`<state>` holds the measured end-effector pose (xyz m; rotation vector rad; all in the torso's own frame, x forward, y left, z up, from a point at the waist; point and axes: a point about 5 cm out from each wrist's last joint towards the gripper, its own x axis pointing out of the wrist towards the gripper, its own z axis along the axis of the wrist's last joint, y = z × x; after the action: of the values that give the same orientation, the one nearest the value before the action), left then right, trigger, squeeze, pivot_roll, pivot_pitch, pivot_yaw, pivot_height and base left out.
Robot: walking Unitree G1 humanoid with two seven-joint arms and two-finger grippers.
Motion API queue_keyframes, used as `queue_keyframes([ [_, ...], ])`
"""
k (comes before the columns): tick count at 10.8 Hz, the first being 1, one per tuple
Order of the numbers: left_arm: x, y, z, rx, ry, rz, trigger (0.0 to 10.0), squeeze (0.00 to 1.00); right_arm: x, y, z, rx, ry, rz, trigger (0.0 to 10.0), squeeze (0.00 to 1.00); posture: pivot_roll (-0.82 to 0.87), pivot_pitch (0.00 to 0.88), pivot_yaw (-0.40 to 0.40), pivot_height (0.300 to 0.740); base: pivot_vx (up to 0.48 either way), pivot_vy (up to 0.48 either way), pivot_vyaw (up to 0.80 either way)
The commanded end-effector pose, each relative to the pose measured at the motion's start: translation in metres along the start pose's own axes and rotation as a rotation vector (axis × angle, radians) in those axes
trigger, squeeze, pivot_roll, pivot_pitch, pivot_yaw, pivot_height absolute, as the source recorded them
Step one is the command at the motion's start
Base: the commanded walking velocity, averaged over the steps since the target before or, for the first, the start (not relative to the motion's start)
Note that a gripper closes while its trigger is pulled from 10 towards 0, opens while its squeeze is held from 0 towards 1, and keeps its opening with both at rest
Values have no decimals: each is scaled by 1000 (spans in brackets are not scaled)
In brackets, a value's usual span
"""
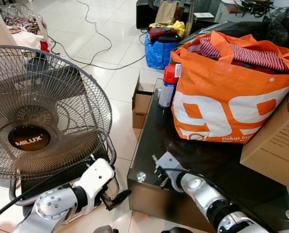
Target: Hang keys on a hook
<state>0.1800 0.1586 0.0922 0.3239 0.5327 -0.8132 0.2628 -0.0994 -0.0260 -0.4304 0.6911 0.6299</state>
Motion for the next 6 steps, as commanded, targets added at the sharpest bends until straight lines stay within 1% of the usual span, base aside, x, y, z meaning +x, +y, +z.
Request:
queue_keyframes([
  [1,-1,-2,1,6,3,-14,10000,624,-4,-11,-12,44,56,-57,392,0,-25,52,-25,740,0,0,0],
  [2,0,-1,1,9,2,-14,10000,627,-4,-15,-9,57,41,-79,0,0,-25,52,-25,740,0,0,0],
  [3,1,-1,1,11,0,-13,10000,624,-5,-18,-7,59,31,-83,0,0,-28,47,-22,740,0,0,0],
  [5,3,0,0,14,-3,-10,10000,627,-8,-25,7,141,-36,-52,0,0,-31,42,-22,740,0,0,0],
  [6,3,-1,-1,14,-4,-10,10000,631,-10,-28,8,135,-39,-57,0,0,-32,41,-22,740,0,0,0],
])
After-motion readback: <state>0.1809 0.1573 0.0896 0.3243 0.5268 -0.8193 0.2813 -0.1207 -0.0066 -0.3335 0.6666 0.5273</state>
